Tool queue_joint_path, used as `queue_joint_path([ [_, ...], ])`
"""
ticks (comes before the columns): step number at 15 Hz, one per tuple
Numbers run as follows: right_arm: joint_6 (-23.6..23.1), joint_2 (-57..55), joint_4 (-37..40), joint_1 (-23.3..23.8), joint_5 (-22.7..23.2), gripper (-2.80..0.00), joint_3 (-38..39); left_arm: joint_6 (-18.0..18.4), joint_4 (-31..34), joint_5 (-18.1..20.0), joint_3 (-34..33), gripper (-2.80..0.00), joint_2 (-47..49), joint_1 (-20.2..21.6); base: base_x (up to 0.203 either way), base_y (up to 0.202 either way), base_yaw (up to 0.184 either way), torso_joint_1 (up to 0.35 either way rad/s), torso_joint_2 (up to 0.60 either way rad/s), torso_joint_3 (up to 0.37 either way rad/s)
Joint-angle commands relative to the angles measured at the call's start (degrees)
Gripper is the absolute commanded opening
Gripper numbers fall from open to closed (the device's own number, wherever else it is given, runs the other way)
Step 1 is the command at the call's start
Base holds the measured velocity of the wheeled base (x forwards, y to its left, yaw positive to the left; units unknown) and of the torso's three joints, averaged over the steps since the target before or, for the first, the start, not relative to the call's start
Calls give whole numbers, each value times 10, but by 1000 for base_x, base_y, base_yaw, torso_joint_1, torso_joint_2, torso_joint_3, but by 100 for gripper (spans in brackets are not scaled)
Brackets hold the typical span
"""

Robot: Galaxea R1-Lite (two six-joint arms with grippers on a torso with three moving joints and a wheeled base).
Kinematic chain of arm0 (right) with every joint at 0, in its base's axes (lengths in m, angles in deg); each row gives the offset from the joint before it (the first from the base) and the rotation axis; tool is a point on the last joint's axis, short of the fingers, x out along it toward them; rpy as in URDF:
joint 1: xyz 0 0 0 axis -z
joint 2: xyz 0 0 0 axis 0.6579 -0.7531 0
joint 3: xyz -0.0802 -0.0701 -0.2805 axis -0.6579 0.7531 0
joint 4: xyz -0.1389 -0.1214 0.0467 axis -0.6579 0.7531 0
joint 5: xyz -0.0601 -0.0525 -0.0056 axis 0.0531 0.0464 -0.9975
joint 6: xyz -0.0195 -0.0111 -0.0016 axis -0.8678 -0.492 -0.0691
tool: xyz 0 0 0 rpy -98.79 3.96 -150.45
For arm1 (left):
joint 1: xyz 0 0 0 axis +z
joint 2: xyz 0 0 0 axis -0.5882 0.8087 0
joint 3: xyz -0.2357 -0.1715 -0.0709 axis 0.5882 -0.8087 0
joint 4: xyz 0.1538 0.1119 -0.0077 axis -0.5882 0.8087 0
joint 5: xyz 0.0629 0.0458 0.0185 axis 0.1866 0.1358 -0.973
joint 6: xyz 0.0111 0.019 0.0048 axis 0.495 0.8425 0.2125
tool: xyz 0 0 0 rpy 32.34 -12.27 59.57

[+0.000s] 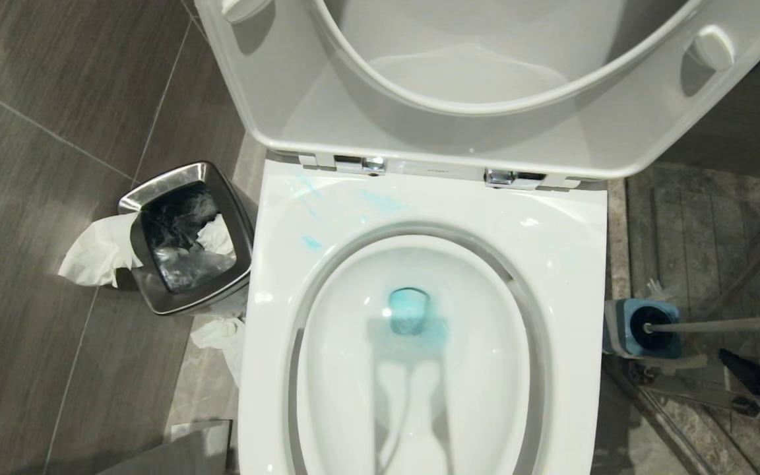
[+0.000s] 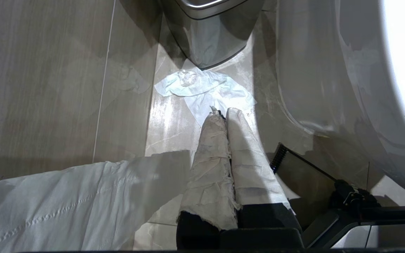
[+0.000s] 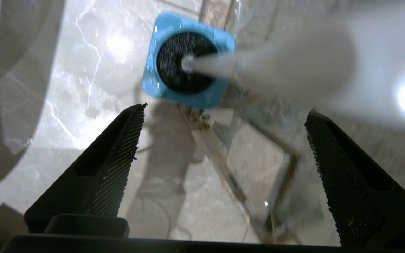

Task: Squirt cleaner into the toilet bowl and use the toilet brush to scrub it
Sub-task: Scrub the toilet bowl

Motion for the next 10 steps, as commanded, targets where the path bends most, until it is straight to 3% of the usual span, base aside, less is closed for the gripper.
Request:
queue_joint_path([
  [1,-1,-26,-16,-21,1,0,-20,0,0,0,0,-280,0,0,0,0,0,0,0,0],
  [10,-2,-63,-21,-45,-3,0,-84,0,0,0,0,-280,0,0,0,0,0,0,0,0],
])
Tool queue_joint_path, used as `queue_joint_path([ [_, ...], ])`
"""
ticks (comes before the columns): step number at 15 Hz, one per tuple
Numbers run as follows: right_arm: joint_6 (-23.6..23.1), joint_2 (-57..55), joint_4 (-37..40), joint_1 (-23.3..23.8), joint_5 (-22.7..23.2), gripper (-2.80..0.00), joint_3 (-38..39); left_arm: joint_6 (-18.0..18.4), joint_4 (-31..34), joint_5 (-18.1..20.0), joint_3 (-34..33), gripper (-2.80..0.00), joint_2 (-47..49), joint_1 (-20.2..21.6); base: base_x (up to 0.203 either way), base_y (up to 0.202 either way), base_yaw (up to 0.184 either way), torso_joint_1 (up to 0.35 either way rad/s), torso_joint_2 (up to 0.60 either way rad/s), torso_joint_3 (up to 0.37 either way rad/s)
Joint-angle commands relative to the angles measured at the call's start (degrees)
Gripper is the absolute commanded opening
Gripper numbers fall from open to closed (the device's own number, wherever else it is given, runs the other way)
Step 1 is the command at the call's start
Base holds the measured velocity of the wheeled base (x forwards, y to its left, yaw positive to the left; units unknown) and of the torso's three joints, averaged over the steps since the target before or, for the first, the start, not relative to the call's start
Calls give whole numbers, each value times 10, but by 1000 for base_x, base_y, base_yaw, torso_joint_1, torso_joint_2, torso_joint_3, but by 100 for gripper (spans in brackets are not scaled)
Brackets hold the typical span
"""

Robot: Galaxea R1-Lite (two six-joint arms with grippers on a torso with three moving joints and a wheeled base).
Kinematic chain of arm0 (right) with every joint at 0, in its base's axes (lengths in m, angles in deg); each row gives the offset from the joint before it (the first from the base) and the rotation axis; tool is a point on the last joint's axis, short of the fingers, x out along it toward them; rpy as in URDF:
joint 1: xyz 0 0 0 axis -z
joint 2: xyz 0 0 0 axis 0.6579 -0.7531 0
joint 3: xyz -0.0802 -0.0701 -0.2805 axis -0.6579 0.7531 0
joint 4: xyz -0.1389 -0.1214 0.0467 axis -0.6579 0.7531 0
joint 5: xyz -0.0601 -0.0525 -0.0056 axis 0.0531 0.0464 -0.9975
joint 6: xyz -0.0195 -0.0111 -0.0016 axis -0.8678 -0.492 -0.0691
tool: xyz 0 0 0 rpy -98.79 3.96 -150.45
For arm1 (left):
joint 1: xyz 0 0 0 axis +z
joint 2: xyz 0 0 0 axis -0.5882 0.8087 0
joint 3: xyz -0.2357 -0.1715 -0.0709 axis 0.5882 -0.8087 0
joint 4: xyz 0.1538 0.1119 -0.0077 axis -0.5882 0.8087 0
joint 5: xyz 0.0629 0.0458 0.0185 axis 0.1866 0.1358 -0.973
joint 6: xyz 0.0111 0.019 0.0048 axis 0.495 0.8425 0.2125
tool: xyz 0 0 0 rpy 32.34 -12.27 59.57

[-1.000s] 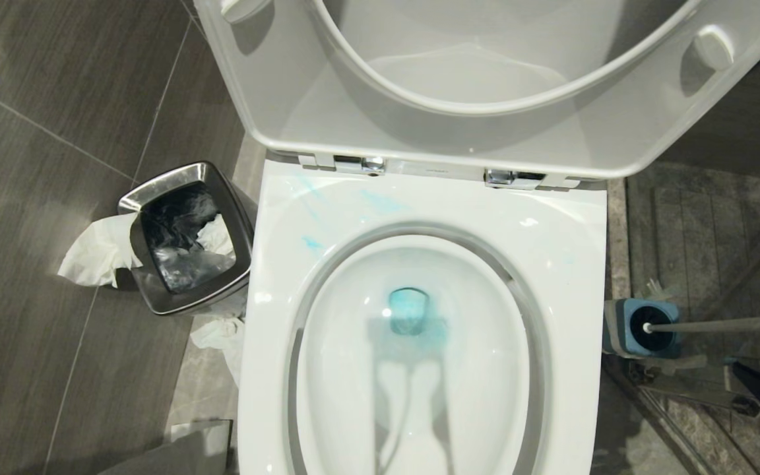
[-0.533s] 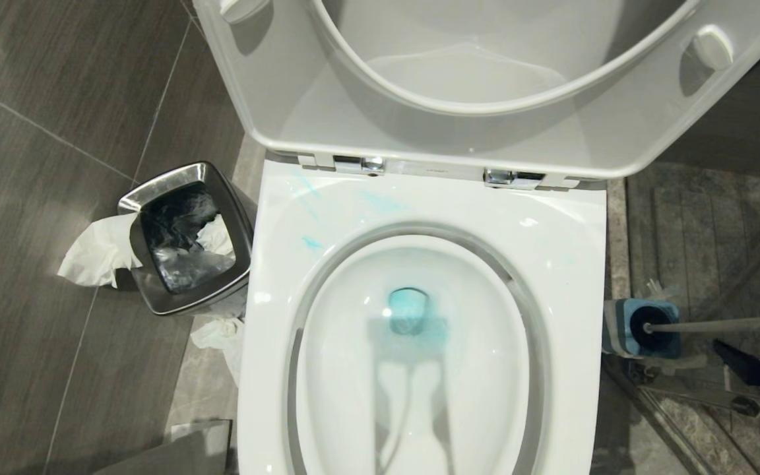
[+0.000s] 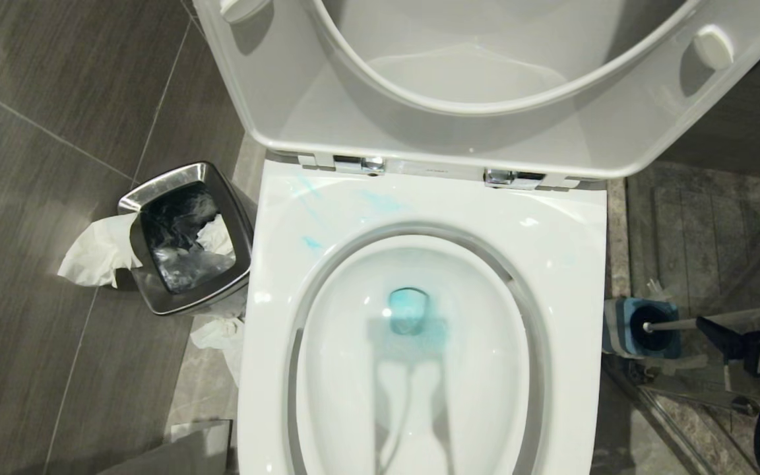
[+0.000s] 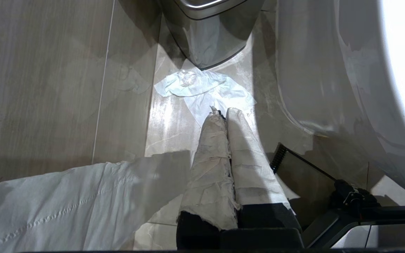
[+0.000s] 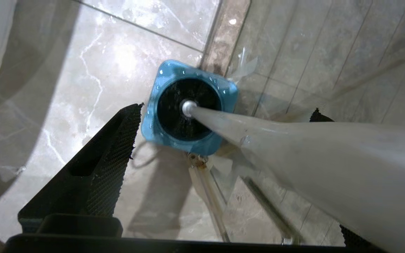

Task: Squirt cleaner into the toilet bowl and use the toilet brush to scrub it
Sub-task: Scrub the toilet bowl

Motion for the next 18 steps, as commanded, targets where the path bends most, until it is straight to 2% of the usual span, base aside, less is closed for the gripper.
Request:
queue_joint_path([
  [1,-1,-10,-4,-4,1,0,-12,0,0,0,0,-280,0,0,0,0,0,0,0,0],
  [9,4,-16,-53,-4,-6,0,-27,0,0,0,0,-280,0,0,0,0,0,0,0,0],
  [14,37,-12,-84,-4,-6,0,-10,0,0,0,0,-280,0,0,0,0,0,0,0,0],
  [18,42,-12,-101,-4,-6,0,-10,0,0,0,0,-280,0,0,0,0,0,0,0,0],
])
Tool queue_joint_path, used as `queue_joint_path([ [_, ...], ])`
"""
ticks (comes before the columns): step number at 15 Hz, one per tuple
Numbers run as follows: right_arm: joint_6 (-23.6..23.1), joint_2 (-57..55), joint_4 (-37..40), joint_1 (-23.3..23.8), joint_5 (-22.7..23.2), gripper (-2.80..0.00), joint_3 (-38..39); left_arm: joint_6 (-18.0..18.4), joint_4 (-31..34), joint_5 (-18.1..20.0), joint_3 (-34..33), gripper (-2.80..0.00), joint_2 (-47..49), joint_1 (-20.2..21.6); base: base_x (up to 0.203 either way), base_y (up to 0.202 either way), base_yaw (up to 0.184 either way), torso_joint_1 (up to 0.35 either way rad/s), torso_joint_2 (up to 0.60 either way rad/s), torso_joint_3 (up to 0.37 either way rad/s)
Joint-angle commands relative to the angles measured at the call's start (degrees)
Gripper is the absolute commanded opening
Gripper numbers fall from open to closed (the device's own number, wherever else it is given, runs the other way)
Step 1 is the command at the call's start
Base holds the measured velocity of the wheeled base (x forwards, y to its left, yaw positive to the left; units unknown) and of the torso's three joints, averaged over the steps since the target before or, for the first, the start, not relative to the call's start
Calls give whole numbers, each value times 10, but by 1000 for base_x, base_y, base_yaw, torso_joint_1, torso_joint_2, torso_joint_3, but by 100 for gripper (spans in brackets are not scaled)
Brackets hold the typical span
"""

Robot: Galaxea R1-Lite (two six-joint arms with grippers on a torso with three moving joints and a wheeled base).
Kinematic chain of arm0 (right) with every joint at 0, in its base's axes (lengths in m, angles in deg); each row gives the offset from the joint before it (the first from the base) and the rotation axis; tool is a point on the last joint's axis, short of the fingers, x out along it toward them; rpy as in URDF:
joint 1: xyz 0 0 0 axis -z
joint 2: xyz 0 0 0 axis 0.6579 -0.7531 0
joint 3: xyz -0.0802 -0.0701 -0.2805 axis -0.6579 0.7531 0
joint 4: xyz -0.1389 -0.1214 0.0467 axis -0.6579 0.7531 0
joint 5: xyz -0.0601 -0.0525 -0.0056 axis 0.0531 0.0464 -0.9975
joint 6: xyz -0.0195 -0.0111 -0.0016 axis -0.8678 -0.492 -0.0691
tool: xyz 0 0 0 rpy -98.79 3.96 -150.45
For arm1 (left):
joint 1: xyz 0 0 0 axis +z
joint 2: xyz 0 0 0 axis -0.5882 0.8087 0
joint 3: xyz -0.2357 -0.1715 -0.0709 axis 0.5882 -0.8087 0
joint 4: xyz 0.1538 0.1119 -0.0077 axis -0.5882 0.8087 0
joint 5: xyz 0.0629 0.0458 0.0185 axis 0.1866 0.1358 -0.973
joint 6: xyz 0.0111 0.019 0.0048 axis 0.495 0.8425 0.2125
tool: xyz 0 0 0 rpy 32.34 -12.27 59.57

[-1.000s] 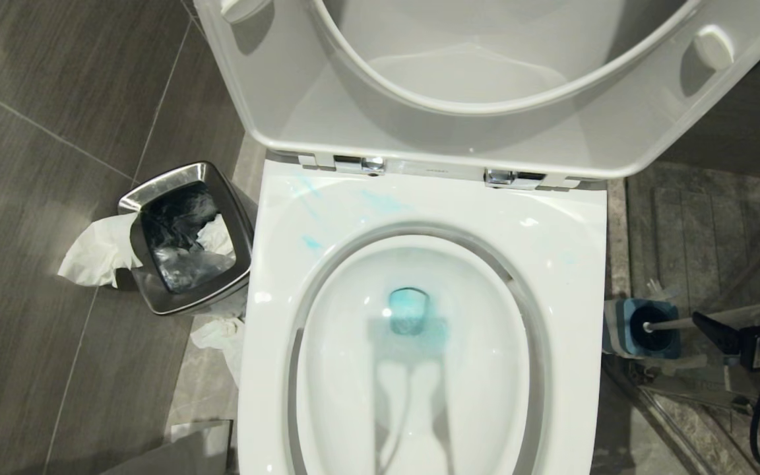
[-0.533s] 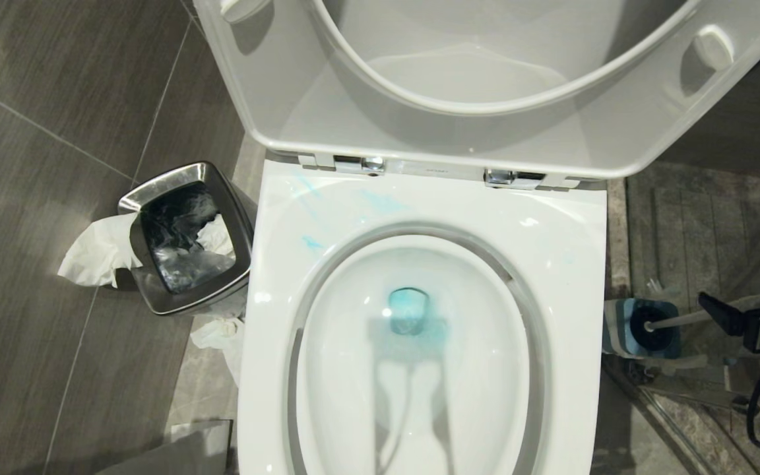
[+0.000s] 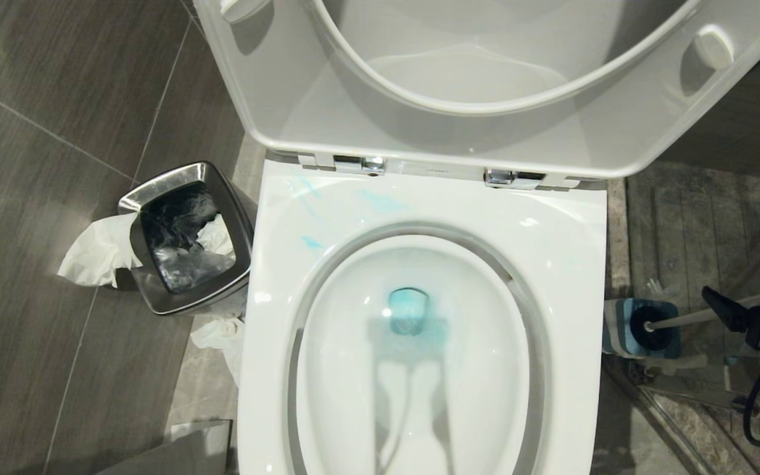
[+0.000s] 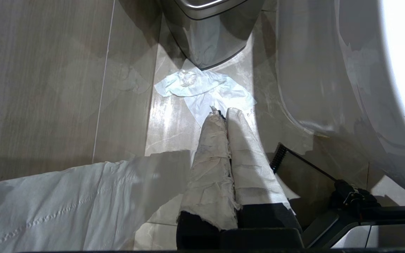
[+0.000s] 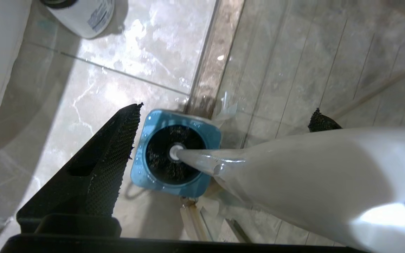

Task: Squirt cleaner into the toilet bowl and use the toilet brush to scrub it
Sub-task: Scrub the toilet bowl

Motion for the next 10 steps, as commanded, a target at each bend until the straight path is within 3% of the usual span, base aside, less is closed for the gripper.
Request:
queue_joint_path([
  [1,-1,1,-6,0,1,0,2,0,0,0,0,-280,0,0,0,0,0,0,0,0],
  [2,-1,1,-7,0,1,-280,4,0,0,1,0,-280,0,0,0,0,0,0,0,0],
  [10,0,3,-12,0,2,-280,19,0,0,0,0,-280,0,0,0,0,0,0,0,0],
])
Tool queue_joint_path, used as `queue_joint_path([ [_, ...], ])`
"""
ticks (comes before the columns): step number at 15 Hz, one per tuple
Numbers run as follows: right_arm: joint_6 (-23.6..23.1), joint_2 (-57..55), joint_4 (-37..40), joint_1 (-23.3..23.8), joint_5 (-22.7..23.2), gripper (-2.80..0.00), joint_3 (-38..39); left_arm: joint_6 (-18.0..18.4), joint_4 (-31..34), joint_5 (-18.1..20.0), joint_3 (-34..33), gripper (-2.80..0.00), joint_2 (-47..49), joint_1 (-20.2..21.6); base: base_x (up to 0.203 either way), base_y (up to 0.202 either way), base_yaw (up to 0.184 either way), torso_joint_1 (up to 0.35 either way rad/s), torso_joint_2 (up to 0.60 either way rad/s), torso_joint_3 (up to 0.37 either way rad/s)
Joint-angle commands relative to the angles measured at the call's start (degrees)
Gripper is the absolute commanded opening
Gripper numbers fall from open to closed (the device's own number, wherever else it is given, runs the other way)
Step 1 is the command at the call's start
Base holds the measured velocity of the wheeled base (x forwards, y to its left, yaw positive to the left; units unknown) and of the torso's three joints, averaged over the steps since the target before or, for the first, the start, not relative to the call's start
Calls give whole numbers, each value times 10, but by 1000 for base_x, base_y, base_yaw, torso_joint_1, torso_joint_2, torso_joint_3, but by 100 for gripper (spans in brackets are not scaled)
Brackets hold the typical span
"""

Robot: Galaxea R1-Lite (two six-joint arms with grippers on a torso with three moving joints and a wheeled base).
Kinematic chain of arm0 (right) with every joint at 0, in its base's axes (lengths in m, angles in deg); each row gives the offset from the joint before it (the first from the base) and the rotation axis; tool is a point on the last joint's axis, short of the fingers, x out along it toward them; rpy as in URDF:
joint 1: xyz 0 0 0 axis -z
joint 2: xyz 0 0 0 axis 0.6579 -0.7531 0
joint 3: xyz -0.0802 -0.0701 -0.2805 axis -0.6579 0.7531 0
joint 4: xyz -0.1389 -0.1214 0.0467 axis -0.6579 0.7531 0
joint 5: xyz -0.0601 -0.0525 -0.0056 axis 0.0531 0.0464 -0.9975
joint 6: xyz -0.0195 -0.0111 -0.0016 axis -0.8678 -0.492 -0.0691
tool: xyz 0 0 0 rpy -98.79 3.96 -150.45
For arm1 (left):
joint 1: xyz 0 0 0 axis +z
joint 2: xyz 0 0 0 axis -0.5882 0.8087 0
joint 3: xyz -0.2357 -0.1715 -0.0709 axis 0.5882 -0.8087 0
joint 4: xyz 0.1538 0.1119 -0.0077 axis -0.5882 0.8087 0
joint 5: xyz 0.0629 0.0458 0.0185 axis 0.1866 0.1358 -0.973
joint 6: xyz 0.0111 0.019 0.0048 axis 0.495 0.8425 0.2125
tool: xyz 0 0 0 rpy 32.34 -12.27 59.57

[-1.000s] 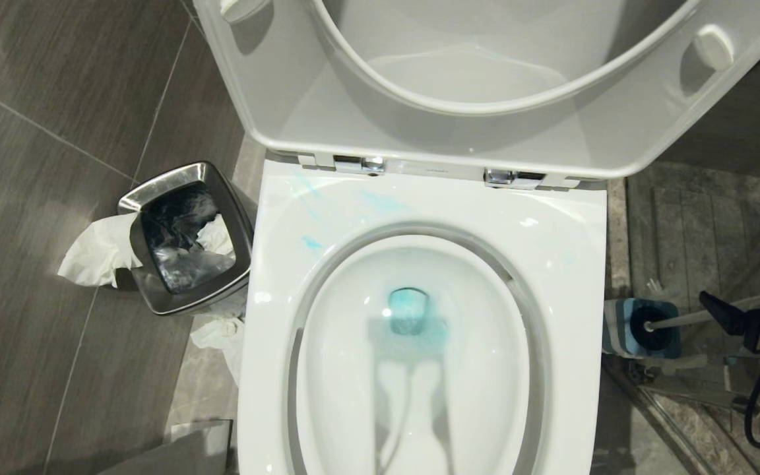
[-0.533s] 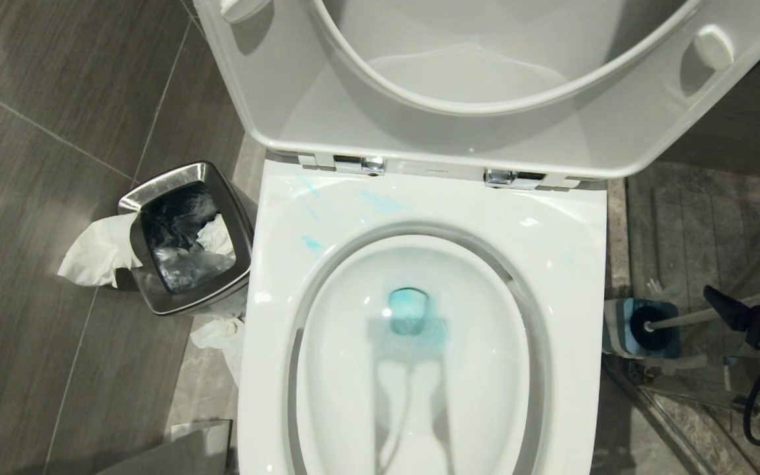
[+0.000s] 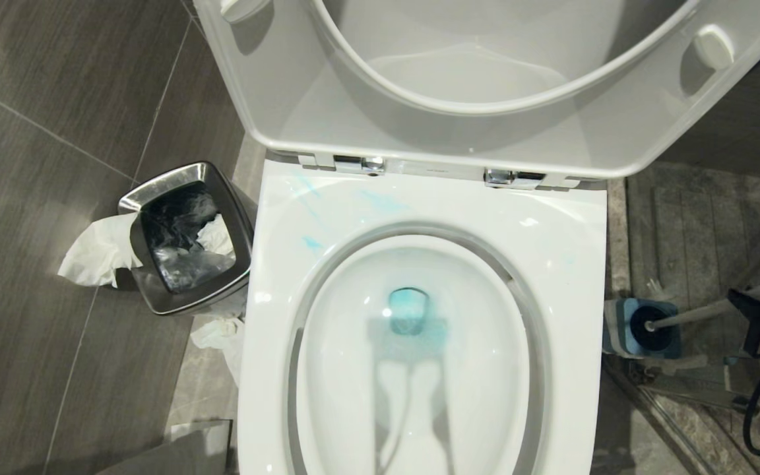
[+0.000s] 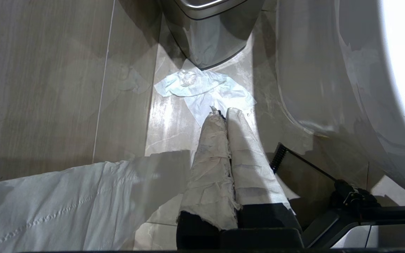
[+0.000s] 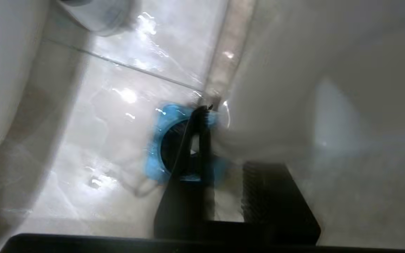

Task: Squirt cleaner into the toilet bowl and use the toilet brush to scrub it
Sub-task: Scrub the toilet bowl

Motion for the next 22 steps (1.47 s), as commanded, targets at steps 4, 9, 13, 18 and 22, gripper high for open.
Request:
queue_joint_path([
  [4,10,1,-21,-3,1,-280,2,0,0,0,0,-280,0,0,0,0,0,0,0,0],
  [9,7,18,-35,-2,-1,-280,24,0,0,0,0,-280,0,0,0,0,0,0,0,0],
  [13,11,73,-53,-2,-4,-280,44,0,0,0,0,-280,0,0,0,0,0,0,0,0],
  [18,45,155,-21,-1,-10,-280,54,0,0,0,0,-280,0,0,0,0,0,0,0,0],
  [22,71,280,159,0,-11,-280,-4,0,0,0,0,-280,0,0,0,0,0,0,0,0],
])
